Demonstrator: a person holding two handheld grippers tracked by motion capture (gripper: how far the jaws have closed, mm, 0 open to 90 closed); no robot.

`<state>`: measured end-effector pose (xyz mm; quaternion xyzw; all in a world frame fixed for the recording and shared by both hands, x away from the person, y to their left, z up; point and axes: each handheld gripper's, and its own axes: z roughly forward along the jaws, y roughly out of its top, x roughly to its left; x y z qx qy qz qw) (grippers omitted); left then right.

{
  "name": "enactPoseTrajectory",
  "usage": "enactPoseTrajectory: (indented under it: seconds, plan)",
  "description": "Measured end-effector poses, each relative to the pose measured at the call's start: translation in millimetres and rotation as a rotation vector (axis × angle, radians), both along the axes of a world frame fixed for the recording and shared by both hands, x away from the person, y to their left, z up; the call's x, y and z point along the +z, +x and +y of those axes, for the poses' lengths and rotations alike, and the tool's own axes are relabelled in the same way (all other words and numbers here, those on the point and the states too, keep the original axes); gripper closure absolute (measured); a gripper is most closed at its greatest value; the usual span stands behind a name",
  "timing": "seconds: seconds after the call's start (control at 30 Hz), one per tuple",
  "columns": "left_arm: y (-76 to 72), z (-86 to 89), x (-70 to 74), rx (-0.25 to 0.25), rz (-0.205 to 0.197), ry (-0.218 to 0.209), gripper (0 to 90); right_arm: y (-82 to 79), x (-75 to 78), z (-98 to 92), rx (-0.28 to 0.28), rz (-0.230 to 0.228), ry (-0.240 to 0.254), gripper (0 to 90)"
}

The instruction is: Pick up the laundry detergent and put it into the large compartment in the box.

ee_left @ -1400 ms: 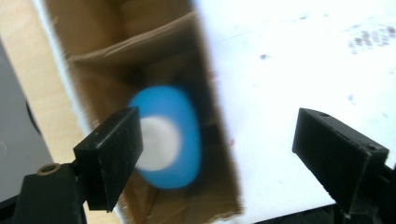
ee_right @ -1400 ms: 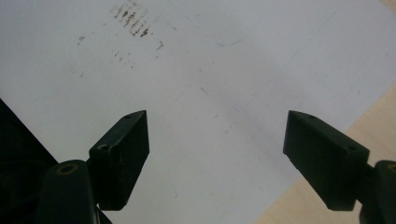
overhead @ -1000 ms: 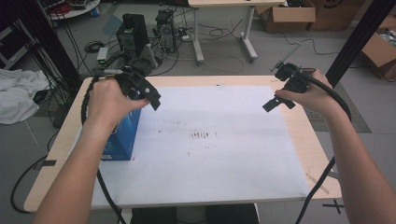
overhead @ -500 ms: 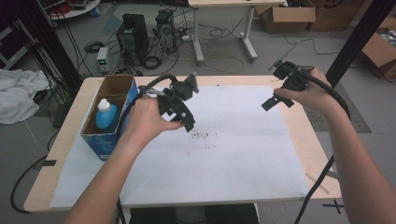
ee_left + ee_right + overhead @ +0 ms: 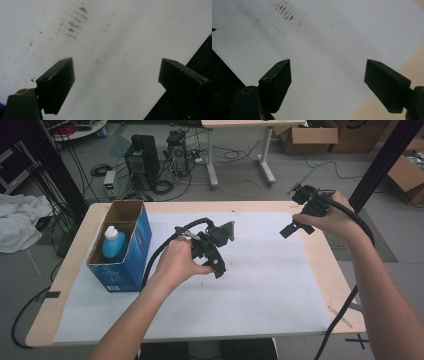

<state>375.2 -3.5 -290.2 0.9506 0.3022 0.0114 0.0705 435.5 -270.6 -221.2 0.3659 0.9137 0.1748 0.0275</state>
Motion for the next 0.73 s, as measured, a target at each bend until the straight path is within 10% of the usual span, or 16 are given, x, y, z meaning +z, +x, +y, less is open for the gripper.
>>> enactPoseTrajectory:
  seconds: [0.73]
  plan:
    - [0.0,1.8,2.8,0.012,-0.016,0.004,14.2,-2.5,-2.2,-1.4,-0.004,0.002,0.002,20.7]
